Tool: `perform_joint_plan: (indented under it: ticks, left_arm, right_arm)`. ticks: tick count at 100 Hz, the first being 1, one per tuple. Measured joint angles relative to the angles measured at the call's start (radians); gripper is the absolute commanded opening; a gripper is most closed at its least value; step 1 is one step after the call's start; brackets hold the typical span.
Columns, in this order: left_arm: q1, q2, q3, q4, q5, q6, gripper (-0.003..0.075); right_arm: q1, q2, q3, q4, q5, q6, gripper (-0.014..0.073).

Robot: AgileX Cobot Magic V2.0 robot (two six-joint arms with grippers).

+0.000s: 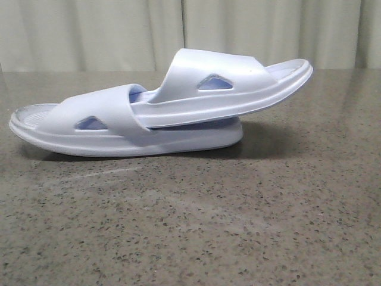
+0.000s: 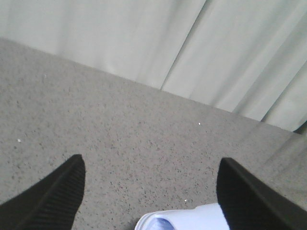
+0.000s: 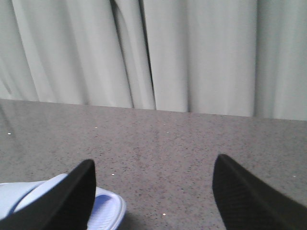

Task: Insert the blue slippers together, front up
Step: 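Open the left gripper and withdraw both grippers from the slippers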

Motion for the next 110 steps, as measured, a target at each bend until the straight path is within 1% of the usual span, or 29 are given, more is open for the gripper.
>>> perform_joint_plan:
  ticks: [23,30,41,61,70,91,110]
  left_arm:
    - [-0.122,-0.191,0.021,0.083,-0.171,0.005,0.0496]
    - [-0.148,-0.241,0.045,0.102,-0.22,0.005,0.0496]
    - [-0.163,-0.313,0.092,0.134,-0.271,0.005,0.0496]
    - [-0.166,-0.455,0.153,0.2,-0.28,0.007,0.0496]
    - [-0.166,-0.499,0.178,0.22,-0.28,0.009,0.0496]
    - [-0.166,-0.534,0.255,0.23,-0.261,0.009,0.0496]
    - [-0.166,-0.538,0.28,0.233,-0.252,0.009,0.0495]
  right_arm:
    - [-0.063,-0.002,0.0,-0.056,0.017,0.0,0.0447]
    - [-0.066,-0.012,0.0,-0.073,0.017,0.0,0.0447]
    - [-0.068,-0.05,0.01,-0.098,0.017,0.0,0.0446]
    - [-0.068,-0.178,0.078,-0.107,0.017,0.0,0.0446]
    - [-0.068,-0.254,0.116,-0.107,0.038,0.0,0.0446]
    - [-0.068,-0.424,0.185,-0.107,0.164,0.0,0.0446]
    - [-0.068,-0.495,0.217,-0.107,0.193,0.0,0.0443]
